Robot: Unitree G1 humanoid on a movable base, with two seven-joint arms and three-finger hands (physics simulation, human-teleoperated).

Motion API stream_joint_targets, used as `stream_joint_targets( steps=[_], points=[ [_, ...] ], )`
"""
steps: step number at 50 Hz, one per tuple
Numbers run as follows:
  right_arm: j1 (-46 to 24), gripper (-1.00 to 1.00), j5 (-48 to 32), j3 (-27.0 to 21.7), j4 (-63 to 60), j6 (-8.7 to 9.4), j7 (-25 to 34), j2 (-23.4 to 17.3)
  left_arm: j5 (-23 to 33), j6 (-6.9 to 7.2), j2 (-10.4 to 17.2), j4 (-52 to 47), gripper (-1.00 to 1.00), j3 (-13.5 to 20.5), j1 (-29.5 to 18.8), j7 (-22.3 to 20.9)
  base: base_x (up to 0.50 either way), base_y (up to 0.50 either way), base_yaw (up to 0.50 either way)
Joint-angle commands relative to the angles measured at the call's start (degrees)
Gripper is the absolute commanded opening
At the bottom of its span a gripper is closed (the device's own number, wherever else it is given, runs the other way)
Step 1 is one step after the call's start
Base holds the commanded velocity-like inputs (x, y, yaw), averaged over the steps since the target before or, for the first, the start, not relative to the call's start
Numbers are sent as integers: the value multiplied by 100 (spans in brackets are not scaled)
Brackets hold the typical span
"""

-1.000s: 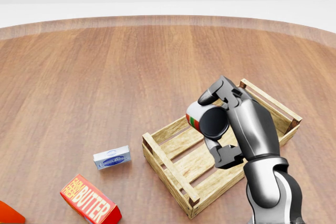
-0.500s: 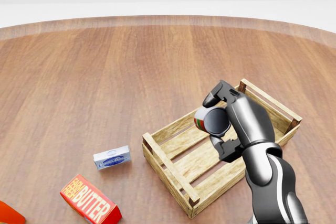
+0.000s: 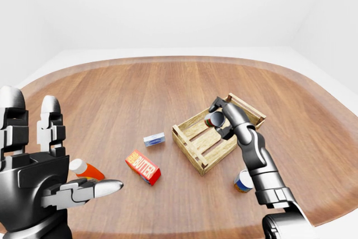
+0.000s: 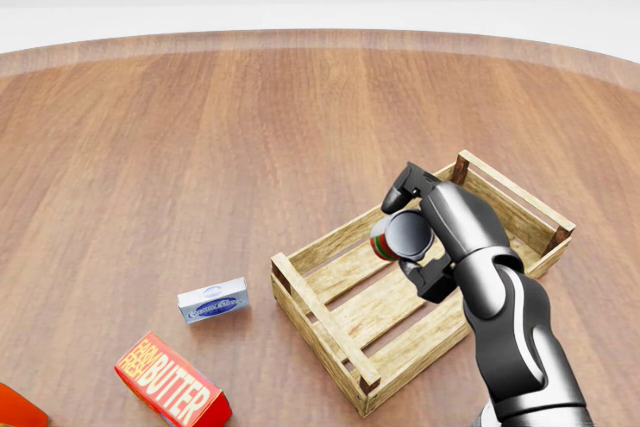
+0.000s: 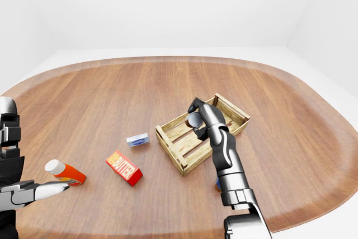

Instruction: Pick up the tomato sauce, and put it in the wooden tray.

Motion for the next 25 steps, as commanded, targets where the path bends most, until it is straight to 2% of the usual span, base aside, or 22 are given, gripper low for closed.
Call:
stream_joint_targets(
  steps=[1,25],
  points=[
    [-595,-100,46,5,907,0,291,-110,-28,0,11,4,99,22,-6,0,0,0,0],
    [-1904,-100,4,96,3131,0,635,-495,-100,0,33,-8,98,98,-43,0,0,0,0]
  ],
)
